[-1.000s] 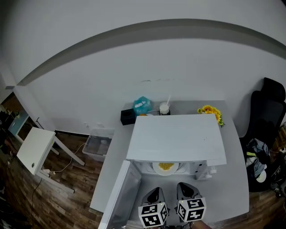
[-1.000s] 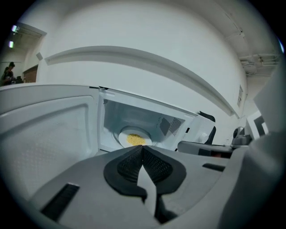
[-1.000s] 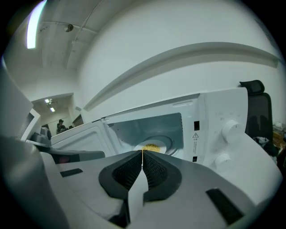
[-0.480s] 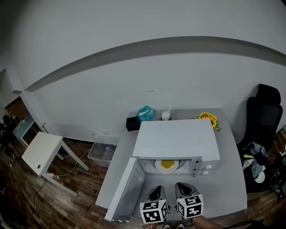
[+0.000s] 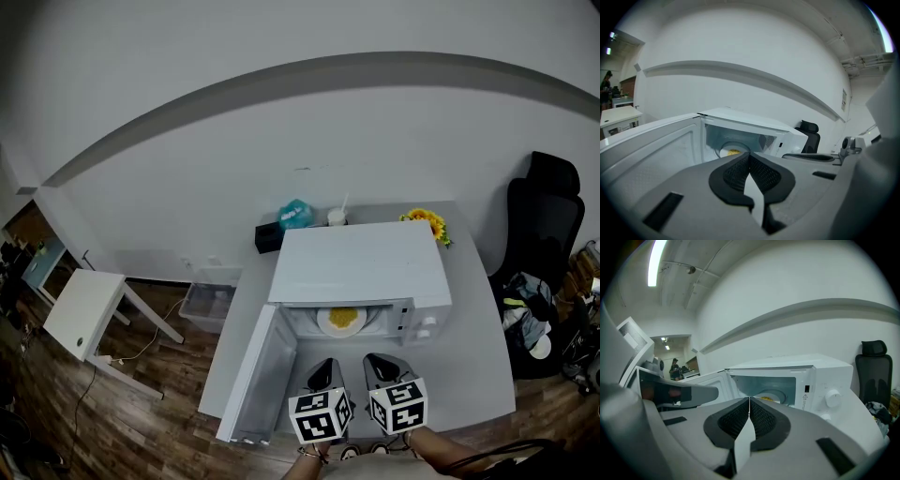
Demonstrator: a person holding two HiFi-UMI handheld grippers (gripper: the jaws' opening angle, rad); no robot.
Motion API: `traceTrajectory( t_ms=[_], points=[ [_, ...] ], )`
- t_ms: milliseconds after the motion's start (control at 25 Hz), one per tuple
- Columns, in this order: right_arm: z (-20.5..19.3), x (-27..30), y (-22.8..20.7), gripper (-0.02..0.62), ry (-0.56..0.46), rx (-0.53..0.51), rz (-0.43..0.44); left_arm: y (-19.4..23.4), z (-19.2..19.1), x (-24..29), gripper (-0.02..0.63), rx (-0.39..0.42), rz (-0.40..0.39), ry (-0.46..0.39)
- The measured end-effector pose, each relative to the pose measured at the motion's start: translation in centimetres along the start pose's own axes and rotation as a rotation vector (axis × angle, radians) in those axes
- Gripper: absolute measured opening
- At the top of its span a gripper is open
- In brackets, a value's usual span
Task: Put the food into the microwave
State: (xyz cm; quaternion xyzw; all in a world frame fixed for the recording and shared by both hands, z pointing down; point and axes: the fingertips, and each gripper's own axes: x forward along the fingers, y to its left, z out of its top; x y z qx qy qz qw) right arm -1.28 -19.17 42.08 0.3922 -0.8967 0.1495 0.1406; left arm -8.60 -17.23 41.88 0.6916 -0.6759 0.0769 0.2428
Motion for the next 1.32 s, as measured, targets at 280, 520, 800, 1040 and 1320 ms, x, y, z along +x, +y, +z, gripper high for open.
traceTrajectory(
  t_ms=[280,520,800,1040,1320],
  points=[
    [-0.7,-0.3,0.1,0.017,0.018,-0.003,0.006,-0.3,-0.4,0.2,0.003,-0.006,0.001,0.013],
    [-0.6,-0.1,-0.2,0.015,0.018,0.009,0.003,-0.1,-0.5,0.3,0.003,-0.006,0.010,0.014],
    [-0.5,0.1,-0.7,0.015,0.018,0.015,-0.010,0.1,-0.5,0.6,0.003,-0.007,0.015,0.021],
    [-0.7,0.1,-1.0,0.015,0.021,0.022,-0.018,0.0,-0.6,1.1,0.003,-0.009,0.011,0.030],
    [-0.8,0.3,-1.6,0.015,0.021,0.026,-0.035,-0.3,-0.8,1.8,0.003,-0.003,0.004,0.042]
  ],
)
